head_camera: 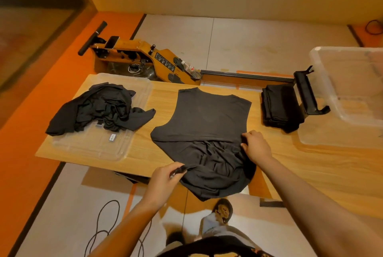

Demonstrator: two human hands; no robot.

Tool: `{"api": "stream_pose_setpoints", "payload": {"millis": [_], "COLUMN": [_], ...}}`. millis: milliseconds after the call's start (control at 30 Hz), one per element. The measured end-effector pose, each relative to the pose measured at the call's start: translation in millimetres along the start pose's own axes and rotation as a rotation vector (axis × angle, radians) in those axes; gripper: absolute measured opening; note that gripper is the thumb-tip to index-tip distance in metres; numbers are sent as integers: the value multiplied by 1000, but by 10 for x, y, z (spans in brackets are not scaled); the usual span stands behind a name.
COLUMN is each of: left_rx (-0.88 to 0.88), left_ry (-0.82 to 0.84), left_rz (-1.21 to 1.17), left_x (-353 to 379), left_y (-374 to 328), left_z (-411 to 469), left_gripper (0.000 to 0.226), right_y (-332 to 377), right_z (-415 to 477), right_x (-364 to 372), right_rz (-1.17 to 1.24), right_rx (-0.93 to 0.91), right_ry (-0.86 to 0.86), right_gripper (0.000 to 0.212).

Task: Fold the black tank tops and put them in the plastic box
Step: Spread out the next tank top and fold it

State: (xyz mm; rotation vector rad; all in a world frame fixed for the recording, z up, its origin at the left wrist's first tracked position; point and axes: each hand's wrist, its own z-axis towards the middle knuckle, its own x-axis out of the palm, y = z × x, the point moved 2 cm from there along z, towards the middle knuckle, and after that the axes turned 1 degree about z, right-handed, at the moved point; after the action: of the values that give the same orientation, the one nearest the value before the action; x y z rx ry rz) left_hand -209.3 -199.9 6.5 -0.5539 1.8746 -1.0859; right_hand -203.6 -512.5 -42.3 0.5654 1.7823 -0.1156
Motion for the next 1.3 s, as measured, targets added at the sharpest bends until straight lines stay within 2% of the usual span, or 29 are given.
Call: {"api": "stream_pose_setpoints", "payload": {"millis": [100, 167, 267, 333, 467, 600, 700, 933, 1033, 1167, 1300], "left_rx": [0, 3, 4, -6, 29, 134, 179, 296, 364, 474, 571], "left_ry": [-51, -95, -115, -135, -230, -450, -566, -752, -811, -823, -812], "left_rz": [14, 31, 39, 56, 143, 296, 265, 120, -13, -125, -135], "left_x": [-85, -147, -307, -493, -1041, -1640, -1959, -2531, -2791, -3066, -3205], "left_y": [0, -9, -16, -38, -233, -598, -981, -1986, -2441, -2999, -3348], "left_z": [76, 120, 242, 365, 722, 1194, 1498, 2027, 2166, 2200, 2119], "left_gripper": [15, 11, 14, 13, 11, 9, 6, 4, 2, 4, 5], "right_y": [23, 22, -11, -22, 31, 69, 94, 386, 482, 536, 579], "right_z": [34, 50, 103, 175, 366, 627, 786, 899, 893, 798, 621], "right_x": [-19, -15, -134, -355, -1046, -1820, -2364, -3469, -3931, -4494, -4845], "right_rz": [-69, -21, 340, 592, 995, 1242, 1402, 1495, 1534, 1588, 1594], "right_rx": [-39, -42, 52, 115, 153, 173, 138, 15, -54, -122, -171], "right_ry": [-40, -30, 23, 32, -64, -190, -290, -485, -586, -705, -777], "right_gripper": [23, 15, 6, 14, 28, 23, 26, 22, 17, 13, 14]}}
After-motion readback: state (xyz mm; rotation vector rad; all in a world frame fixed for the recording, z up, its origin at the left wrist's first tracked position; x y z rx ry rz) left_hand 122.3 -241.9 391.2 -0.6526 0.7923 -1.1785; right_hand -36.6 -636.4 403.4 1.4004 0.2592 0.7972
